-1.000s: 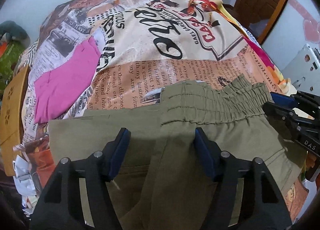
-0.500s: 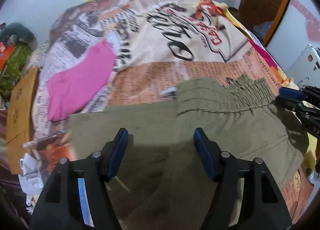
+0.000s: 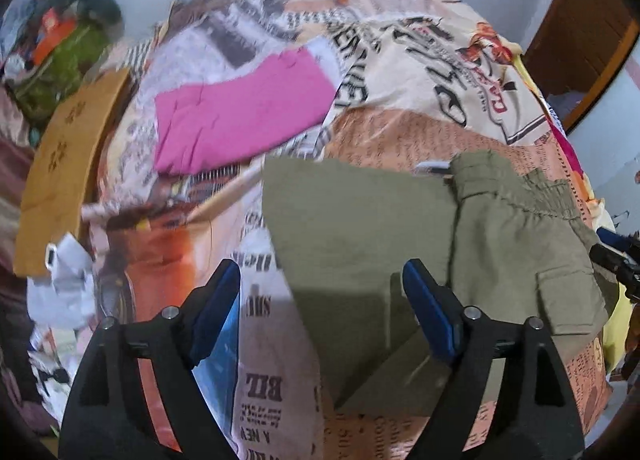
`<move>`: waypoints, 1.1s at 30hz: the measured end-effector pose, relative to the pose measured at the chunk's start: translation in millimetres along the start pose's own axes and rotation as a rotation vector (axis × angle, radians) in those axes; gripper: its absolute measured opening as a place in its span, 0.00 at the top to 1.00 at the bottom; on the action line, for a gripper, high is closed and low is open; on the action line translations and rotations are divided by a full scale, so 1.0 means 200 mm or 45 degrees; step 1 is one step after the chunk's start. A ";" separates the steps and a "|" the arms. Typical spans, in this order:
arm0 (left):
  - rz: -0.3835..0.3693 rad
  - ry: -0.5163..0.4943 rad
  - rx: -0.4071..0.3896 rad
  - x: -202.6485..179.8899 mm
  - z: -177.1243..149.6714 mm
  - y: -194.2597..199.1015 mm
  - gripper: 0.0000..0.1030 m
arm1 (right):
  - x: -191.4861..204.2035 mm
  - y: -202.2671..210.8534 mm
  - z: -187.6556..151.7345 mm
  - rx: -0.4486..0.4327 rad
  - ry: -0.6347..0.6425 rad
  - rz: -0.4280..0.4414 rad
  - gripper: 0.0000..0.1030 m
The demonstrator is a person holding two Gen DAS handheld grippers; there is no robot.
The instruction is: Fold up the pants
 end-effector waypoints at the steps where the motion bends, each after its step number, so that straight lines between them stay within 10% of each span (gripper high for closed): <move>1: -0.008 0.011 0.016 0.01 -0.01 -0.02 0.19 | -0.01 -0.03 -0.02 0.026 -0.031 0.027 0.34; 17: -0.212 0.021 0.123 -0.15 -0.05 -0.17 0.20 | -0.03 -0.16 -0.06 0.110 -0.190 0.293 0.29; 33: -0.127 -0.030 0.022 -0.20 0.01 -0.10 0.84 | 0.01 -0.14 0.01 -0.002 -0.197 0.283 0.80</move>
Point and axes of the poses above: each gripper's, at about its wrist camera, not at the fingertips, and y roughly against the way its jaws point, x to its left, z to its top, the point moved 9 cm from there along -y, roughly the way its jaws point, and after that the axes turned 4 degrees about z, right-handed, at the moved point
